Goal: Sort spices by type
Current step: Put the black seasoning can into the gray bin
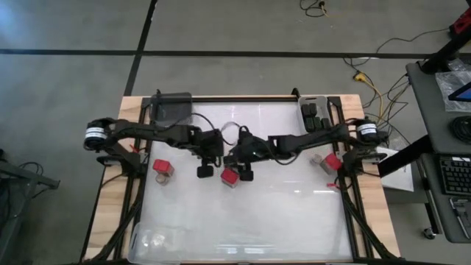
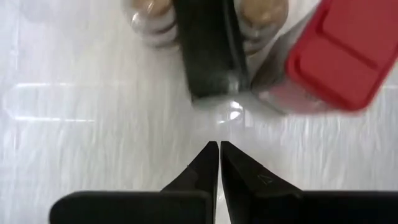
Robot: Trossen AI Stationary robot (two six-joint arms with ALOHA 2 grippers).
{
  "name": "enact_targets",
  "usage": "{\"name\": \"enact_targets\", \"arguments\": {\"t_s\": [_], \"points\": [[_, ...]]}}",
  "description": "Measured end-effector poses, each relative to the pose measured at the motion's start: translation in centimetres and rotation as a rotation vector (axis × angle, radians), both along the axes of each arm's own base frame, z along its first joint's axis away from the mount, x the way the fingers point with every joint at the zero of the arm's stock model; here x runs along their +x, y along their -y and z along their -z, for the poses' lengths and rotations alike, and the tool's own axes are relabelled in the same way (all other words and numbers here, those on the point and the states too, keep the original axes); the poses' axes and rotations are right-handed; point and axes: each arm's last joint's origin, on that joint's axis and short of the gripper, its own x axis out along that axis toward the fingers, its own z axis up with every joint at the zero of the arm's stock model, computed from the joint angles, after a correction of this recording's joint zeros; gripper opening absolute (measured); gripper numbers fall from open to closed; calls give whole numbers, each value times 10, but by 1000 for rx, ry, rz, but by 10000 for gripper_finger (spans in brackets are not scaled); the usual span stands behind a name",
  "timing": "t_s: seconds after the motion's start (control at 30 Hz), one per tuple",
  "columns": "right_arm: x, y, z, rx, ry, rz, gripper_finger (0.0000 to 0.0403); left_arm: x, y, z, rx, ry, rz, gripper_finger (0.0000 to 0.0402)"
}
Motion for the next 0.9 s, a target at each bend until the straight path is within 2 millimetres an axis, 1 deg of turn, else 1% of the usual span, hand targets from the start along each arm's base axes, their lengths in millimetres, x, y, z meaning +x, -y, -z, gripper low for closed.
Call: {"name": "enact_targets", "arguments": {"t_s": [0.17, 0.3, 0.37, 0.47, 0.57, 0.7, 0.9], "points": [[11, 5, 12, -2, -33, 1, 278, -33, -1, -5, -10, 114, -65, 1], [19, 6, 14, -12, -40, -3, 270, -56, 2, -7, -12, 232, -85, 1], [21, 8, 16, -13, -69, 2, 265, -65, 4, -6, -16, 276, -99, 1], [22, 10, 14, -14, -87, 9, 258, -77, 5, -4, -15, 328, -100, 1], [21, 14, 11, -7, -88, 23, 251, -87, 7, -1, -19, 373, -108, 1], [19, 19, 15, 37, -121, 5, 243, -96, 8, 3, -35, 420, -134, 1], [21, 20, 30, 43, -162, -7, 237, -102, 9, 10, -43, 422, -146, 1]]}}
